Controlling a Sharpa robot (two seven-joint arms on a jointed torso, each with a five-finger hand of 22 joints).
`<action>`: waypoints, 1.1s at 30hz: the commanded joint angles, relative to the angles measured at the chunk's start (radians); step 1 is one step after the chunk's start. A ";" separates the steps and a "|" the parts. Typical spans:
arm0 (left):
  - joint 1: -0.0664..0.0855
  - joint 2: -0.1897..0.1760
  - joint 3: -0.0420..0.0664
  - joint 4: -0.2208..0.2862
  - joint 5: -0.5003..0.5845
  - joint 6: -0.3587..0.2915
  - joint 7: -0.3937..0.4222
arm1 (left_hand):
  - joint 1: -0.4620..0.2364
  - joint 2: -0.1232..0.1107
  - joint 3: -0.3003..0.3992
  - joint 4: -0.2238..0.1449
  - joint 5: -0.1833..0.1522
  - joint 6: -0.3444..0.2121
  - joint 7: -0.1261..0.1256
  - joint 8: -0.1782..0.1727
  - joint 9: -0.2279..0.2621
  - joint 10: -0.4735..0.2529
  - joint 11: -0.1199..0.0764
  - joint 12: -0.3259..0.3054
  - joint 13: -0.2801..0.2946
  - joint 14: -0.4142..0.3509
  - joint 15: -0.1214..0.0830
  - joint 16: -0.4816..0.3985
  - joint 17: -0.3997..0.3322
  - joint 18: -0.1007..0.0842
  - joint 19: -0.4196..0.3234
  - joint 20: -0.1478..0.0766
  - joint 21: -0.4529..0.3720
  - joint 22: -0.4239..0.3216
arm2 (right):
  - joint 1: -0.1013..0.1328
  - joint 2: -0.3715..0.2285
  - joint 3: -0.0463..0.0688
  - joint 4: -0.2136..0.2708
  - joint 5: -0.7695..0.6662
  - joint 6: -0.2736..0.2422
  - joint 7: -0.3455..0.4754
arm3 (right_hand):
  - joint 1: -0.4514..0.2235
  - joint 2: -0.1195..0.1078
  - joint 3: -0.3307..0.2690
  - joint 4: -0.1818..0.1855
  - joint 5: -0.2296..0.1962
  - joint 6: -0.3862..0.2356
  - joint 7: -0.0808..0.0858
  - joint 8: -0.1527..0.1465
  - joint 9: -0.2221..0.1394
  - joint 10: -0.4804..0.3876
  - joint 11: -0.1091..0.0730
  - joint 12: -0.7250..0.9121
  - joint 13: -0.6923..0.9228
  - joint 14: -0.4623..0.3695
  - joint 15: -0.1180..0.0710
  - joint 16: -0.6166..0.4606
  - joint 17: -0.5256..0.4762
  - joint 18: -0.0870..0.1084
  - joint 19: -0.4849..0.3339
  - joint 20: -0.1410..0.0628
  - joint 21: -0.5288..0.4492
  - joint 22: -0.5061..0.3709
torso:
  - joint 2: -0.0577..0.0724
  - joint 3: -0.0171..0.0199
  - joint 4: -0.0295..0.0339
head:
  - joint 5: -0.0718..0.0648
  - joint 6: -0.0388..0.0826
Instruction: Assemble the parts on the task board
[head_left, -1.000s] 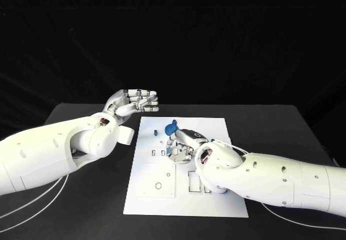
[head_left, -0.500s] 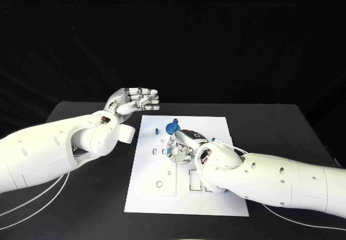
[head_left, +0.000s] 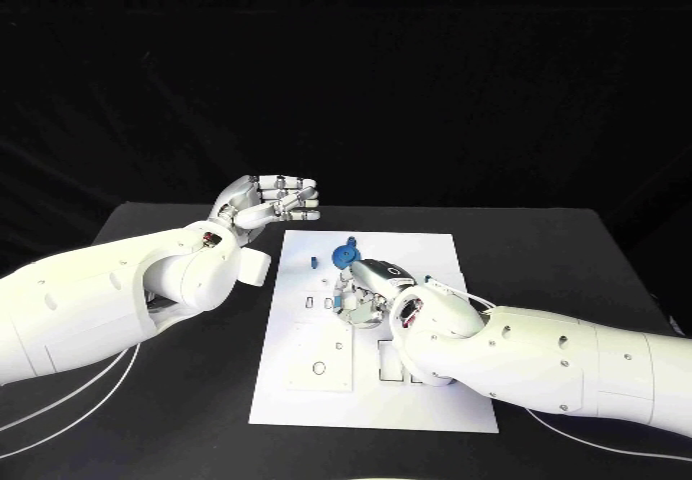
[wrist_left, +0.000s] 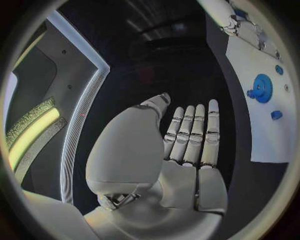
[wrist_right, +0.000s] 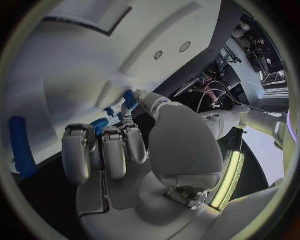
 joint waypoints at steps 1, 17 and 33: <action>0.001 0.002 0.001 0.001 -0.003 0.018 0.004 | -0.001 -0.007 0.000 -0.003 -0.003 -0.005 0.030 -0.002 0.002 0.004 0.001 -0.002 0.000 -0.006 -0.003 -0.004 0.001 0.013 -0.005 -0.001 -0.002 -0.001 | -0.002 0.002 -0.001 -0.004 -0.013 0.020 0.009 | -0.006 -0.012 -0.006 0.002 0.004 -0.014 0.004 -0.006 -0.003 -0.010 0.003 -0.007 0.114 0.106 0.003 0.006 0.263 -0.008 0.038 0.000 -0.006 0.176 | 0.000 -0.0003 0.0001 | 0.000 0.000; 0.001 0.001 0.001 0.000 -0.003 0.022 0.000 | -0.001 -0.007 0.000 -0.003 -0.003 -0.005 0.030 -0.002 0.002 0.004 0.001 -0.002 0.000 -0.006 -0.003 -0.004 0.001 0.013 -0.005 -0.001 -0.002 -0.001 | -0.002 0.005 -0.002 -0.005 -0.018 0.025 0.020 | -0.029 -0.048 -0.024 0.012 0.004 -0.073 0.027 -0.037 -0.023 -0.049 0.024 -0.039 0.080 0.106 0.021 0.006 0.263 -0.004 0.029 0.017 -0.024 0.164 | 0.000 -0.0005 -0.0004 | -0.002 0.001; 0.001 0.000 0.000 -0.013 -0.079 0.026 -0.077 | -0.038 -0.020 -0.017 0.007 -0.004 -0.011 0.032 -0.005 0.003 0.009 -0.002 0.001 0.002 0.059 -0.018 0.040 0.035 0.015 0.039 -0.015 0.028 0.009 | 0.001 -0.041 0.002 0.047 -0.017 -0.087 0.077 | 0.125 -0.009 -0.437 0.195 -0.094 -0.202 0.073 -0.132 -0.076 -0.099 0.063 -0.072 0.033 0.106 0.055 0.006 0.263 0.003 0.015 0.051 -0.061 0.146 | -0.004 0.0014 -0.0017 | 0.002 0.002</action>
